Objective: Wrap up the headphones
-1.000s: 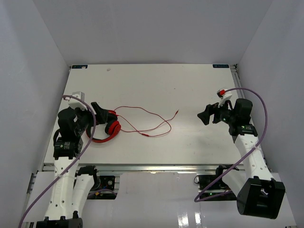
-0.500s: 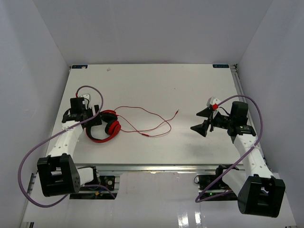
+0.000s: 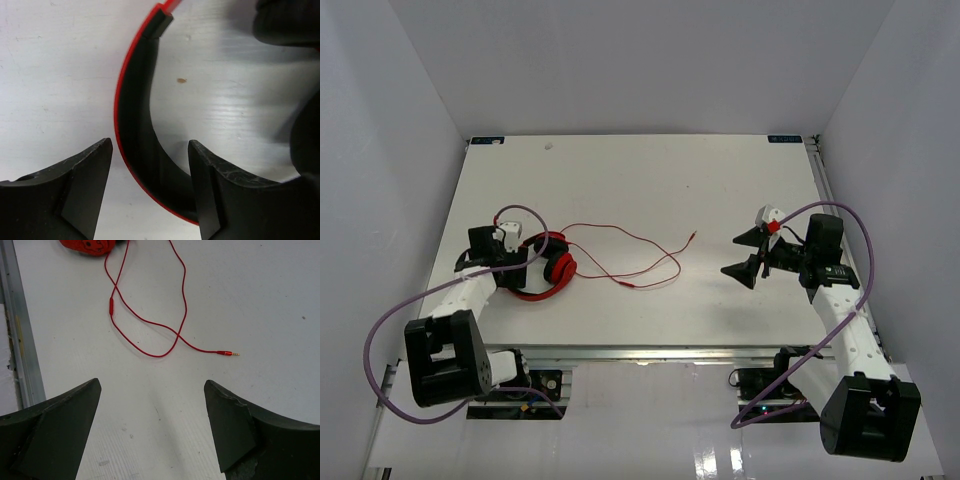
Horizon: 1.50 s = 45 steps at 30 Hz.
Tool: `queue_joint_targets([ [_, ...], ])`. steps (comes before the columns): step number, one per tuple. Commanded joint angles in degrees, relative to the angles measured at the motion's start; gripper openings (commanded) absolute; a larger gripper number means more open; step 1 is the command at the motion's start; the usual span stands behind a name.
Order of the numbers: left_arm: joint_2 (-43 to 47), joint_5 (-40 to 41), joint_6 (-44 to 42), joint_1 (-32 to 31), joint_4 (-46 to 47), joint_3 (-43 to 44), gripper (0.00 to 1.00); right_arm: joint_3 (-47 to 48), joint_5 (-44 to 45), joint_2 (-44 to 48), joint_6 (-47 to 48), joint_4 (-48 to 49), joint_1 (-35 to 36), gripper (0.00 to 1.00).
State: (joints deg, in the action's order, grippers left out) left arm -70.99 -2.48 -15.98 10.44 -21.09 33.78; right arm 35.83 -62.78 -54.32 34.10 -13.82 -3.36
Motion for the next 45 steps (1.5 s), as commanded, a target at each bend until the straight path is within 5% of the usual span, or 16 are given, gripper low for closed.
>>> queue_joint_targets([
  [1, -4.3, -3.0, -2.2, 1.2, 2.5, 2.4, 0.72, 1.0, -0.8, 1.2, 1.1, -0.9, 0.1, 0.90],
  [7, -10.1, -7.9, -1.4, 1.8, 2.1, 3.7, 0.56, 1.0, -0.3, 1.0, 1.2, -1.0, 0.1, 0.90],
  [13, -8.7, -6.8, 2.7, 1.8, 3.3, 6.2, 0.01, 0.9, -0.5, 1.1, 1.3, -1.1, 0.0, 0.90],
  [19, -2.9, -18.9, 16.4, 1.4, 1.5, 16.7, 0.00, 1.5, -3.7, 1.4, 7.1, -5.4, -0.1, 0.90],
  [25, 2.3, -24.5, 28.5, -11.0, 0.6, 30.3, 0.00, 9.1, -10.9, -0.3, 26.4, -21.8, 0.5, 0.90],
  [32, -3.0, -30.5, 42.3, -18.1, 1.4, 41.2, 0.00, 17.3, 4.3, -1.4, -18.7, 8.2, 8.0, 0.90],
  [36, -5.3, -32.7, 46.5, -22.2, 3.1, 44.4, 0.00, 22.7, 9.5, -4.6, -27.2, 10.4, 16.6, 0.90],
  [38, -6.6, -33.6, 48.1, -24.2, 3.6, 46.0, 0.00, 21.9, 8.0, -5.8, -31.6, 17.6, 18.7, 0.90],
  [41, -7.4, -33.8, 50.2, -26.2, 3.8, 48.8, 0.00, 20.8, -6.9, -10.6, -38.4, 29.1, 19.5, 0.90],
  [43, -7.6, -34.3, 52.1, -26.9, 3.9, 50.9, 0.00, 18.0, -9.7, -12.3, -43.8, 44.1, 21.6, 0.90],
  [45, -7.6, -34.0, 53.6, -27.0, 4.0, 51.8, 0.00, 17.2, -9.3, -13.4, -45.0, 45.9, 22.8, 0.90],
])
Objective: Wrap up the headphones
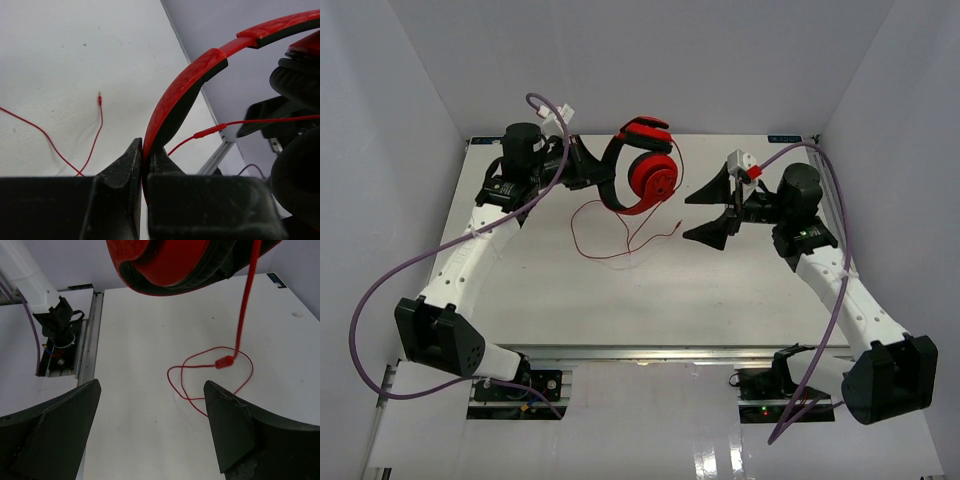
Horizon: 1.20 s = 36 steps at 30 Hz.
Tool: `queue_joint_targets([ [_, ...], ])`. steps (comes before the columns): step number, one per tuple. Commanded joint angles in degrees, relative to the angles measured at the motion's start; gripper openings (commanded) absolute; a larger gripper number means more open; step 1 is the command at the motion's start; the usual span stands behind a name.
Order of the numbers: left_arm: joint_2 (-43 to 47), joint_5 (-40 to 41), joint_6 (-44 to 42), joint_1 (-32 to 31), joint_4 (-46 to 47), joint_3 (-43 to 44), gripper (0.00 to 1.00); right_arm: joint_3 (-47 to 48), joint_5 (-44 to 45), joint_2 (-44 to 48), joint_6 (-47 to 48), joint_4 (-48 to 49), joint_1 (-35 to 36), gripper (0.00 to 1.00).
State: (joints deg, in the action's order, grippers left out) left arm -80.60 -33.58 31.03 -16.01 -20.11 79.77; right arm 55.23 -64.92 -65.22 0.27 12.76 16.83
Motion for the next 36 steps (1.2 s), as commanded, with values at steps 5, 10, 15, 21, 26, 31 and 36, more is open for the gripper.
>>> queue_joint_targets([
  [5, 2.4, -3.4, 11.9, -0.6, 4.4, 8.5, 0.00, -1.3, -4.2, -6.2, -8.9, 18.1, 5.8, 0.90],
  [10, 2.5, -4.3, 16.5, -1.0, 6.5, 9.2, 0.00, 2.2, 0.8, -11.1, -9.4, 20.1, 8.9, 0.90],
  [15, 3.5, -3.8, 19.8, -1.3, 7.9, 9.3, 0.00, 6.6, 6.4, -16.6, -10.8, 23.3, 10.7, 0.90],
  [21, 4.4, -3.2, 22.7, -1.5, 8.9, 10.7, 0.00, 6.7, 9.9, -19.9, -14.8, 28.4, 11.6, 0.90],
  [26, 3.7, -2.5, 26.4, -2.2, 10.9, 12.1, 0.00, 6.6, 9.0, -23.2, -18.8, 35.5, 16.4, 0.90],
  [31, 4.1, -0.7, 31.3, -2.5, 14.0, 11.9, 0.00, 5.3, 11.9, -26.2, -21.3, 39.9, 20.4, 0.92],
  [36, 5.4, 0.6, 37.0, -2.7, 17.2, 10.9, 0.00, 7.5, 13.6, -31.6, -23.1, 41.9, 20.9, 0.88],
])
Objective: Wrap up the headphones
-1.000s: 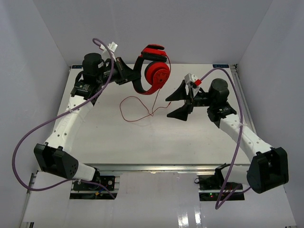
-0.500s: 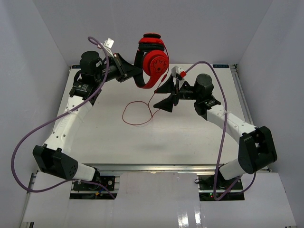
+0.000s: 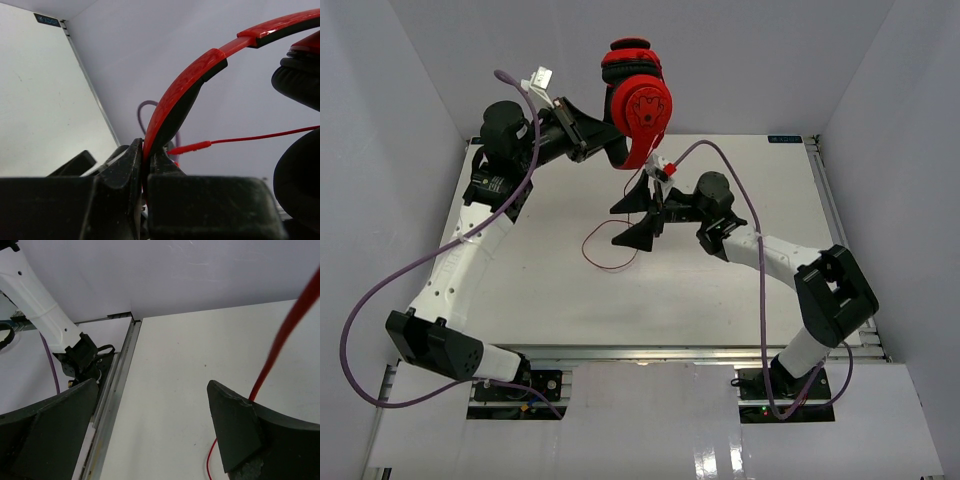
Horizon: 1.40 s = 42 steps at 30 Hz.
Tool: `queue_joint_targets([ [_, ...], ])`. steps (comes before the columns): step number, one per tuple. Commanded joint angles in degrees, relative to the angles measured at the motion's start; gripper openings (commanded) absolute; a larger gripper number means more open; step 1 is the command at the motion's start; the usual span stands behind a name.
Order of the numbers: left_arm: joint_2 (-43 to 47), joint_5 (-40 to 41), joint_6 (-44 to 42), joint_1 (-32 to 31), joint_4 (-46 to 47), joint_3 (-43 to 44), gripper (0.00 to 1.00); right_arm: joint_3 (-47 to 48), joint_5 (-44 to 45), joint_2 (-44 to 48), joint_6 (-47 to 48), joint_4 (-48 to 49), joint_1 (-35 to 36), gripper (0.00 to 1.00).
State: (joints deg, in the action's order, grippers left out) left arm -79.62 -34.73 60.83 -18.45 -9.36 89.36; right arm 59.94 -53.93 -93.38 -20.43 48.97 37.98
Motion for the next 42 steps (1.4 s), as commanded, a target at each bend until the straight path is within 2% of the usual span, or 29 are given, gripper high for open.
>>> queue_joint_targets([
  [1, 4.7, 2.1, 7.8, -0.3, 6.8, 1.1, 0.00, 3.1, 2.1, -4.1, -2.8, 6.3, -0.2, 0.83],
  [4, 5.8, 3.4, 9.1, -0.3, 7.3, 0.7, 0.00, 2.8, 0.8, -4.7, -3.3, 8.5, 0.4, 0.65],
  [6, 6.4, 4.0, 9.0, -0.3, 7.3, 0.7, 0.00, 1.5, -0.7, -3.5, -3.3, 10.9, 0.8, 0.63],
  [9, 7.1, 5.5, 7.0, -0.3, 5.8, 0.9, 0.00, -1.4, -6.2, 0.3, 2.2, 7.6, 1.0, 0.70],
  [10, 7.2, 6.9, 5.9, -0.3, 3.8, 1.5, 0.00, -1.4, -7.0, 3.4, 5.9, 3.1, 1.1, 0.76],
  [11, 7.2, 7.0, 5.0, -0.3, 3.6, 1.5, 0.00, -1.1, -7.4, 3.5, 10.5, -2.9, 1.1, 0.77],
  [13, 7.4, 8.6, 2.9, -0.3, 1.9, 1.3, 0.00, 0.4, 0.4, 9.3, 25.9, -27.3, 1.3, 0.83],
  [14, 7.5, 8.9, 2.6, -0.3, 1.8, 1.0, 0.00, 0.2, 3.2, 11.6, 31.7, -30.5, 1.4, 0.85],
  [18, 8.2, 10.1, 1.6, -0.3, 1.9, -0.6, 0.00, -2.5, 15.9, 16.5, 34.6, -36.6, 1.2, 0.89],
  [23, 8.2, 10.2, 0.9, -0.3, 1.3, -0.6, 0.00, 0.3, 19.8, 17.0, 34.7, -41.0, 1.2, 0.92],
  [27, 8.6, 10.1, 0.3, -0.3, 0.7, -0.4, 0.00, 1.8, 28.2, 15.0, 32.7, -39.7, 1.0, 0.96],
  [28, 8.7, 10.0, 0.3, -0.3, 0.7, -0.4, 0.00, 1.8, 27.0, 14.2, 32.0, -38.2, 1.1, 1.00],
  [29, 8.6, 9.6, 0.6, -0.3, 0.7, -0.3, 0.00, 0.9, 26.1, 12.5, 30.7, -32.8, 1.0, 0.91],
  [30, 8.5, 9.3, 0.9, -0.3, 0.9, -0.3, 0.00, 0.8, 23.9, 10.5, 28.1, -27.6, 1.2, 0.90],
  [32, 8.4, 8.6, 1.2, -0.3, 1.0, -0.1, 0.00, 3.0, 19.2, 7.0, 21.2, -21.4, 1.2, 0.90],
  [35, 8.7, 8.4, 1.7, -0.3, 0.7, 0.0, 0.00, 10.8, 12.1, -3.4, 10.3, -14.0, 1.9, 0.91],
  [38, 9.3, 8.4, 2.2, -0.3, 0.3, -0.5, 0.00, 13.9, 6.9, -7.5, 3.8, -5.4, 3.0, 0.95],
  [39, 9.6, 8.5, 2.5, -0.3, 0.3, -0.8, 0.00, 14.0, 6.6, -8.0, 3.7, -5.1, 3.4, 0.84],
  [40, 9.8, 8.7, 2.6, -0.3, 0.3, -1.1, 0.00, 13.7, 6.5, -8.3, 3.7, -5.3, 3.6, 0.68],
  [42, 10.2, 10.0, 2.6, -0.3, 0.4, -1.4, 0.00, 10.1, 6.6, -7.4, 3.2, -5.0, 3.5, 0.19],
])
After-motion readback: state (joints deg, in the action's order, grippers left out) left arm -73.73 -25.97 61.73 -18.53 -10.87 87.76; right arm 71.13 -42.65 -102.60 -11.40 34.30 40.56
